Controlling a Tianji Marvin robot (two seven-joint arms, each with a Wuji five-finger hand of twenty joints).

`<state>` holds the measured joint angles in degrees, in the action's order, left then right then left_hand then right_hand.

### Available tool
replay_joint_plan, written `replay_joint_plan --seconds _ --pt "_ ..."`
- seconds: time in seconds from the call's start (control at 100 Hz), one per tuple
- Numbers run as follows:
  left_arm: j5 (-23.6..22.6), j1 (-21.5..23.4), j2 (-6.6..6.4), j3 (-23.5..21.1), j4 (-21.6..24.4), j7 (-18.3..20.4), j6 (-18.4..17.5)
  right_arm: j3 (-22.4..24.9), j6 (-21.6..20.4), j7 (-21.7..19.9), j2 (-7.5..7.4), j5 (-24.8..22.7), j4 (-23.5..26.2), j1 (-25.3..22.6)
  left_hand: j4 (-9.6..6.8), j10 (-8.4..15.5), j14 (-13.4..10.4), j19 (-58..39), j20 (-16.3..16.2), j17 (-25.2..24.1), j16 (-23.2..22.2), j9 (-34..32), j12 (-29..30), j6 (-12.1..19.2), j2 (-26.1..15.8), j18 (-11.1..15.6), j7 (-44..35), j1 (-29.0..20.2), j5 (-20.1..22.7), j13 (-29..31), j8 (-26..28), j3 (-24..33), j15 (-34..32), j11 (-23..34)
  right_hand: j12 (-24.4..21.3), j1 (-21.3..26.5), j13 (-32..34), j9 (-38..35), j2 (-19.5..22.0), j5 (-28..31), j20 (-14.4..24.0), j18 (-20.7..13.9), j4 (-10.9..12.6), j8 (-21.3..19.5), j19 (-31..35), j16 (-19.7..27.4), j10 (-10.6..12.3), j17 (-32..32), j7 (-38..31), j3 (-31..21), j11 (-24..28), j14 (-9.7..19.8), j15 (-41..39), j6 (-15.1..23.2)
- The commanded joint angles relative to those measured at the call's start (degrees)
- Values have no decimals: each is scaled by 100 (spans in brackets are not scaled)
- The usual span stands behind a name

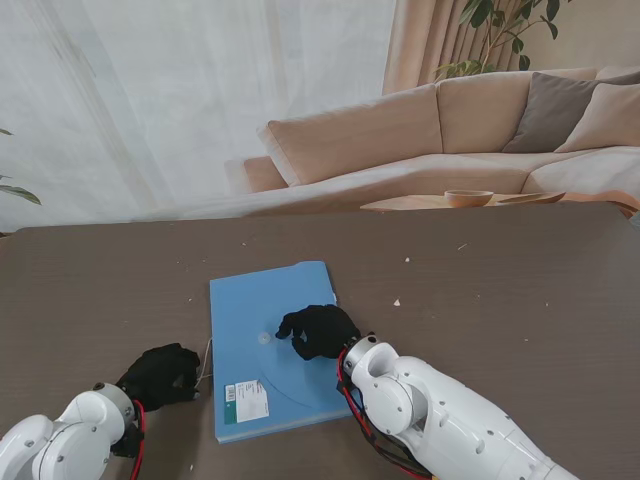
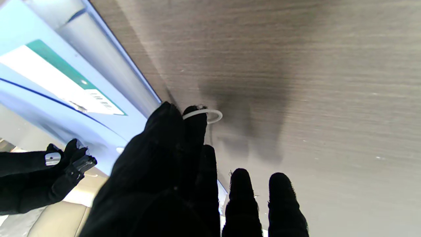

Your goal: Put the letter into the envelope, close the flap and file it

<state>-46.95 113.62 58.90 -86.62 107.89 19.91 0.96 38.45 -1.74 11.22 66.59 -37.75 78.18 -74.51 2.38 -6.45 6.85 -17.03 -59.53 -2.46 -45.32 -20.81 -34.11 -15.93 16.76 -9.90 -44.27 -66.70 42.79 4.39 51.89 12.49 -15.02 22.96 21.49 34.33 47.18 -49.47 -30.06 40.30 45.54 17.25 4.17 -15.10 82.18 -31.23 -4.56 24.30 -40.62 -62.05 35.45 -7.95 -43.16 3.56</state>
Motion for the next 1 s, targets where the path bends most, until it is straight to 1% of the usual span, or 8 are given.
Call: replay_joint_plan --seconds 0.0,0.14,0.31,0.64,0.76,0.82,0.93,0.99 --pt "149 40 51 -20 19 20 -77 -19 23 -100 12 1 4 -29 -82 19 -16 -34 -185 17 -180 -136 20 -189 -94 -43 70 -334 230 54 -46 180 -90 122 -19 51 -109 31 114 170 88 -84 173 -76 -75 171 -2 19 76 -193 -9 -128 275 -10" --pt "610 16 81 -56 7 -79 -108 4 40 -127 -9 -34 40 -61 -44 31 -42 -83 -228 28 -214 -126 -68 -323 -34 -37 -62 -257 168 0 196 284 -280 285 -56 -10 -126 61 109 162 85 -85 186 -66 -81 188 -9 14 107 -164 -56 -130 310 -25" --pt "1113 -61 106 -23 33 -71 101 54 44 -200 -48 -84 118 -117 1 37 -83 -105 -240 17 -198 -58 -107 -457 -98 8 -234 -201 -42 -75 461 270 -376 353 -98 -238 -143 84 54 131 65 -65 68 -12 -131 220 -21 -28 118 10 -83 -155 377 -54" --pt "2112 -239 168 198 -49 -147 540 99 74 -217 -65 -130 185 -153 -15 21 -119 -122 -241 -103 -123 -25 -95 -335 -61 101 45 -325 237 -143 -83 239 -263 359 -123 -230 -158 100 64 132 63 -53 46 50 -142 220 -1 -39 101 -16 -83 -158 396 -60" --pt "1943 -247 176 257 -60 -243 579 105 77 -211 -67 -145 194 -154 -34 -22 -73 -95 -230 -136 -144 28 -121 -126 -108 105 430 -268 283 -160 -542 131 -218 376 -122 -228 -159 111 67 128 67 -57 50 59 -138 214 4 -39 96 -20 -72 -153 390 -72" --pt "1608 -216 192 272 -74 -429 497 106 77 -204 -66 -149 193 -153 -49 -45 -44 -61 -219 -150 -154 123 -116 61 -78 92 697 -128 93 -173 -787 20 -192 337 -120 -223 -164 114 67 129 69 -59 55 62 -136 214 10 -39 94 -27 -66 -151 392 -53" --pt "820 -84 198 217 -28 -670 355 106 79 -198 -63 -147 187 -149 -61 -59 -8 24 -188 -152 -160 298 -100 102 69 46 906 382 -532 -187 -603 -282 -119 241 -115 -224 -167 127 77 116 71 -66 63 66 -137 209 15 -43 99 -29 -53 -151 389 -57" --pt "412 -2 206 172 -8 -836 284 105 76 -196 -62 -144 185 -148 -53 -53 9 50 -167 -150 -152 339 -88 37 31 18 929 604 -607 -191 -434 -334 -78 198 -111 -222 -178 135 77 117 73 -68 66 63 -137 207 24 -46 94 -27 -47 -144 389 -52"
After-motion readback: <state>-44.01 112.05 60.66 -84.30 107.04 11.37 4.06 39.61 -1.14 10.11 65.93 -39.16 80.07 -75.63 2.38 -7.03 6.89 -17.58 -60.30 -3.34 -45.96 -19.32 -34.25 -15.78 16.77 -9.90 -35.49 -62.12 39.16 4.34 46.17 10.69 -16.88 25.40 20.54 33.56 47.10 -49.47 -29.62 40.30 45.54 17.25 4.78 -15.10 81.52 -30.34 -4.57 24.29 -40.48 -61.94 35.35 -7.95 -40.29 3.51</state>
